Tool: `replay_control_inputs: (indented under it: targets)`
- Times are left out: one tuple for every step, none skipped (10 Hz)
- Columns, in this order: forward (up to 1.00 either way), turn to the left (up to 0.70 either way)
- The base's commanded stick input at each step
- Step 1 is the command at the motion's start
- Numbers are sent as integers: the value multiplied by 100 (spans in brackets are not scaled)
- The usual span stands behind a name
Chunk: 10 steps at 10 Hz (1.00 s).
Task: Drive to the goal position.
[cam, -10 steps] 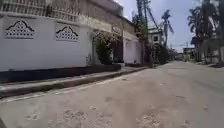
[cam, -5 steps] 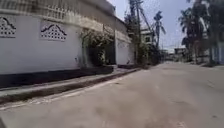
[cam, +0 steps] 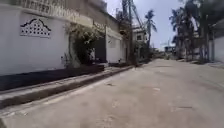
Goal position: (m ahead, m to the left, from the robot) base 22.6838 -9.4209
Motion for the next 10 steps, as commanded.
replay_control_inputs:
  targets:
    - [70, -35]
    - [70, -35]
    - [77, -35]
    - [85, -34]
    - [85, -34]
    - [88, -35]
    - [100, -40]
    - [100, -40]
    - [100, -40]
    - [100, -40]
